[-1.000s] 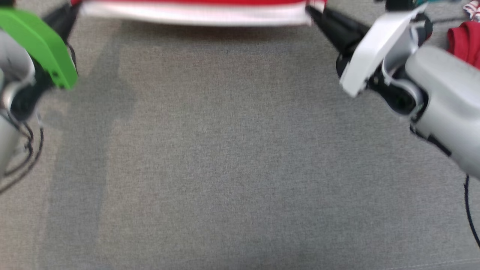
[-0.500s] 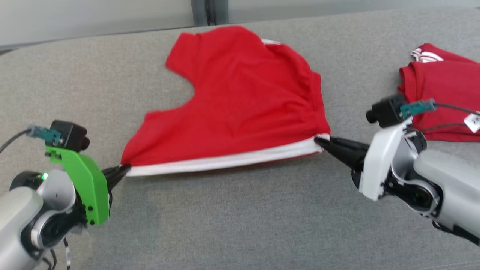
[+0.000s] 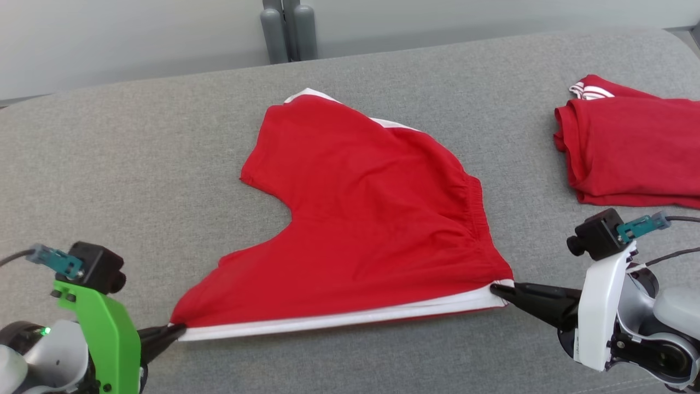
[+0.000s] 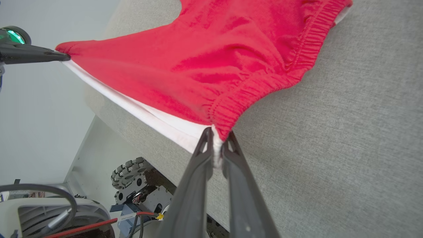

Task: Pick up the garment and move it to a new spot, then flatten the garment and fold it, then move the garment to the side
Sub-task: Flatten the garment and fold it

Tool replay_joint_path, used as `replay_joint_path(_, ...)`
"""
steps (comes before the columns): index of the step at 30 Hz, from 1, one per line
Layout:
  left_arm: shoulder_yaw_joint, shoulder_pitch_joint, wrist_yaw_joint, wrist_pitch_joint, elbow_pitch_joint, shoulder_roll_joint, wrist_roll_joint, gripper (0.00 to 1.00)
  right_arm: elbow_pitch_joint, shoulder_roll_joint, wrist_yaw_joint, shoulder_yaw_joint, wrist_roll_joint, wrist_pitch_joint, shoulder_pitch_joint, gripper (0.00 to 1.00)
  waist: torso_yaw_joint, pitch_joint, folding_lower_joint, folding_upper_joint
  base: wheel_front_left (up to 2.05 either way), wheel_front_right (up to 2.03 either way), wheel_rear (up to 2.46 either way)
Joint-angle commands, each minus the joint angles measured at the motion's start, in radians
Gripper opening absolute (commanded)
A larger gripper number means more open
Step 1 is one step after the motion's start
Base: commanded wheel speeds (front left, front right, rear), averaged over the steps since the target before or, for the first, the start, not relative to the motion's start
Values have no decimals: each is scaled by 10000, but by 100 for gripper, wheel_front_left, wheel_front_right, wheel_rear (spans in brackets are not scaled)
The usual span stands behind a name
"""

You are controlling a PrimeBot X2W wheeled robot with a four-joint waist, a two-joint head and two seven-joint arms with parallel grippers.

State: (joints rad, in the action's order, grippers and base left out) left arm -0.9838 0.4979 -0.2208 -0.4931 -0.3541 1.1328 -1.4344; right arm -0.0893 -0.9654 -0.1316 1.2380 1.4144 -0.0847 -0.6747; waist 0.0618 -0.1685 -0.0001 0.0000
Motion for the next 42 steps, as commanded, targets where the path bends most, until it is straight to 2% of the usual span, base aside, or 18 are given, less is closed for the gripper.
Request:
replay_joint_path(1,138,-13,-103,-37,-15,204,-58,0,-67,-157,15,-142,16,-82,113,0,118,-162,1,0,0,0,0)
replay_joint_path(6,553,692,-107,-196,-7,282,-30,0,-329,68,14,-620,16,-296,-61,0,235,-530,1,0,0,0,0)
replay_joint_path(14,1138,2896,356,-1618,1254,-276,287,0,86,865,14,-1675,-90,-648,-834,0,494,-1743,1,0,0,0,0)
replay_joint_path(21,1397,5111,918,-2478,3082,-1478,821,0,672,1704,14,-2581,-225,-768,-1536,0,826,-2901,1,0,0,0,0)
replay_joint_path(30,1350,7239,1488,-3072,5066,-2653,1602,0,1215,2712,12,-3348,-644,-866,-2138,0,1327,-3929,1,0,0,0,0)
replay_joint_path(37,1229,8440,1683,-3480,6411,-3388,1940,0,1539,3393,9,-3836,-835,-1029,-2567,0,1621,-4502,1,0,0,0,0)
replay_joint_path(42,1185,9023,1861,-3394,7445,-4016,2135,0,1888,4019,7,-3983,-1020,-1342,-3007,0,1793,-4810,1,0,0,0,0)
